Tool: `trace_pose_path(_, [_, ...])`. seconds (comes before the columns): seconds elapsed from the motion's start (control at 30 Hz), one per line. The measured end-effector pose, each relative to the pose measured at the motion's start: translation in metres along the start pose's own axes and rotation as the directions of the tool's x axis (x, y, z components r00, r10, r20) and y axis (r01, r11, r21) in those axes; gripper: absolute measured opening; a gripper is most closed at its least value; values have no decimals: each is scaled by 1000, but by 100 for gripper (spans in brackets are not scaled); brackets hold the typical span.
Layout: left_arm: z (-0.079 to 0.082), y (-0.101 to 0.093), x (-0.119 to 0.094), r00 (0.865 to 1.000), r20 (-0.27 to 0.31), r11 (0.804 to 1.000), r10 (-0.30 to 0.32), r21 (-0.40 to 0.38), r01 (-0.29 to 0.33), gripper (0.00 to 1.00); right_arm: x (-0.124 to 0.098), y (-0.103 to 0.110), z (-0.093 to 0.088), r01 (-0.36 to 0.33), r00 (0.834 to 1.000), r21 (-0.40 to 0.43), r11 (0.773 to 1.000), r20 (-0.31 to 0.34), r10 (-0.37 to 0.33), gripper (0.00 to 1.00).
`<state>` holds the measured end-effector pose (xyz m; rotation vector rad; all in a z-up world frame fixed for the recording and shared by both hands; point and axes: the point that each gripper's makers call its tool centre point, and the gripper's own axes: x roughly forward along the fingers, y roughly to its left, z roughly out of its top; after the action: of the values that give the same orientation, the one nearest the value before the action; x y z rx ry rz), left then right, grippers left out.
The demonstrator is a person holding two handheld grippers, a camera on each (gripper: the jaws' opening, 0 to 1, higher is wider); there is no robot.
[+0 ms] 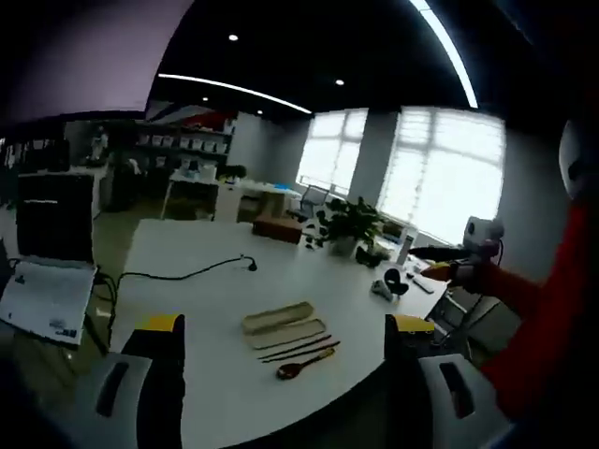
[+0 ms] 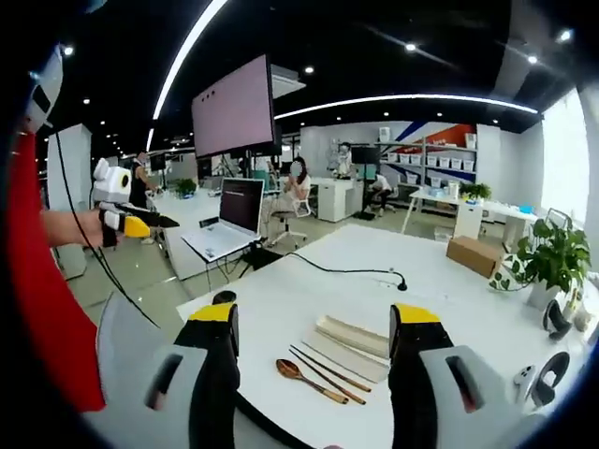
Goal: Arrange the utensils inside the cutlery case until each visible utensil rests in its matching compartment.
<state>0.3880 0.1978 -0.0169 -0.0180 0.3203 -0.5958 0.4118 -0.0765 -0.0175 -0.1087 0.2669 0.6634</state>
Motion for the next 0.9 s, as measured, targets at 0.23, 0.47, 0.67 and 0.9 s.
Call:
trace_pose_path(0.23, [-11,-5,9,997,-78,1000,-11,22,12,99,-9,-8,5,-4,1000,23,1000,-7,5,48])
trace_pose_path(0.47, [-10,0,-3,998,-60,1000,4,-13,-4,98,-3,-21,5,-3,995,-108,994,-104,-8,41])
trace_pose_path(0.67, [-10,6,-12,995,-91,998,32,57,-27,94,-3,-10,11,-55,991,-160,986,-133,34,36])
trace_pose_path(0.9, [-1,17,-19,998,-49,999,42,-17,-43,86,5,3,-10,-121,972,-209,970,-222,73,35])
